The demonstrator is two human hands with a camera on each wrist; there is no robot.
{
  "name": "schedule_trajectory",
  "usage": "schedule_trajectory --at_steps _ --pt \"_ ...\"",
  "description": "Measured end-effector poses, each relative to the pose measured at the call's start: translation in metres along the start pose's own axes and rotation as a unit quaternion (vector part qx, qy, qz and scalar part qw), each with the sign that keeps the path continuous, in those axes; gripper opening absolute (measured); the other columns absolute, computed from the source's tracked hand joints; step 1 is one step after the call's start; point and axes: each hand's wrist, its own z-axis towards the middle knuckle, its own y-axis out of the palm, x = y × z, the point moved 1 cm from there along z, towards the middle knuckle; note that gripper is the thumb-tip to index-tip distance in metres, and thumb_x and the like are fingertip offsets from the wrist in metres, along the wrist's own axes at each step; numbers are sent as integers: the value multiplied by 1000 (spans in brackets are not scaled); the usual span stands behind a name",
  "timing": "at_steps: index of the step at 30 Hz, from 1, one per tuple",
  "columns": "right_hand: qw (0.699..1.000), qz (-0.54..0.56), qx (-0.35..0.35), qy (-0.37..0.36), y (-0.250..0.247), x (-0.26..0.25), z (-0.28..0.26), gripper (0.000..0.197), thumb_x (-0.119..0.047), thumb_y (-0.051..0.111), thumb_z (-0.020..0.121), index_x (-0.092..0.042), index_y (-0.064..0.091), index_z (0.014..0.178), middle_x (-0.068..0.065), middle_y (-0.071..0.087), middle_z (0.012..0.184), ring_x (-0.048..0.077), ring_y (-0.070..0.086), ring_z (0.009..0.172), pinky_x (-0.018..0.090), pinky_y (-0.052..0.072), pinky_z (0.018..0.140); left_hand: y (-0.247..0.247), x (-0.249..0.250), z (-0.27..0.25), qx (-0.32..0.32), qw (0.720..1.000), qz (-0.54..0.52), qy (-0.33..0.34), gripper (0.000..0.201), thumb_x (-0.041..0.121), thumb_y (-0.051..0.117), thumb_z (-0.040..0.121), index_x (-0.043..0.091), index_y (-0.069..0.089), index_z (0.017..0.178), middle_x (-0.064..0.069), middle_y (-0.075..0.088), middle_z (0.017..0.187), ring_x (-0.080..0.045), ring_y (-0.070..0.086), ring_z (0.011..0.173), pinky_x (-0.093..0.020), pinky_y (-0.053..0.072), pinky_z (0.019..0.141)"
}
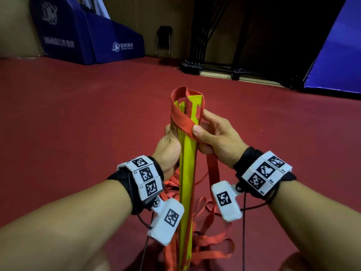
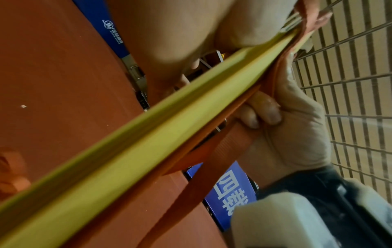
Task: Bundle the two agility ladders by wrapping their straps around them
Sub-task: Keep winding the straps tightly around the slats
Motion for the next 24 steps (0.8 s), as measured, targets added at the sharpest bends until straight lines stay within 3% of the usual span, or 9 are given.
schedule_trajectory --at_steps 4,7,10,14,16,18,20,23,24 --pt "997 -63 54 -8 1 4 0 30 -9 56 99 -8 56 129 -9 50 64 10 34 46 22 31 43 4 8 -3 60 998 26 0 47 60 51 99 18 71 104 -8 78 92 -30 74 93 -50 58 92" --pt "993 -89 83 -6 2 5 0 29 -6 54 101 -9 58 129 -12 56 67 9 38 47 21 35 44 7 9 -7 38 998 -42 -34 61 68 44 97 16 75 100 -11 77 91 -33 73 90 -48 57 90" --pt "991 -71 111 -7 2 3 1 30 -2 52 101 -8 58 130 -12 56 67 8 37 46 18 36 44 11 9 -10 19 998 -57 -2 49 59 35 104 24 68 100 1 71 99 -20 68 94 -45 50 99" --pt "993 -61 99 -19 6 2 3 31 -1 51 101 -17 61 126 -6 52 68 8 35 47 18 34 44 11 6 -6 56 998 -12 40 70 81 50 79 18 76 95 -10 76 93 -37 71 99 -59 53 97" --pt "992 -88 85 -24 5 1 3 30 -2 51 102 -20 61 124 -8 48 64 9 35 45 20 34 43 11 8 -6 82 993 27 79 58 69 46 93 17 71 98 -9 75 96 -35 70 102 -57 53 97" --pt "989 -122 78 -26 3 3 3 27 -4 51 103 -15 61 125 -12 44 59 9 36 44 20 35 44 12 8 -6 105 989 57 92 67 70 41 95 9 67 103 -16 73 100 -37 69 101 -56 54 95" --pt "987 -137 79 -23 2 4 3 25 -6 50 103 -9 60 126 -13 45 60 7 39 44 19 37 45 11 9 -6 117 987 57 91 93 81 38 78 -4 65 106 -26 70 100 -43 68 97 -57 55 90" --pt "980 -174 89 -28 2 1 3 26 -10 52 103 -10 60 127 -5 51 79 4 47 45 15 41 46 10 15 -10 109 983 63 133 101 80 35 74 -17 57 88 -35 63 79 -33 57 64 -53 51 63" --pt "980 -175 88 -32 2 1 3 24 -10 53 103 -11 61 125 -1 51 84 4 48 46 15 41 46 11 18 -13 106 982 62 142 102 81 35 75 -19 55 85 -38 60 75 -29 52 61 -54 48 59"
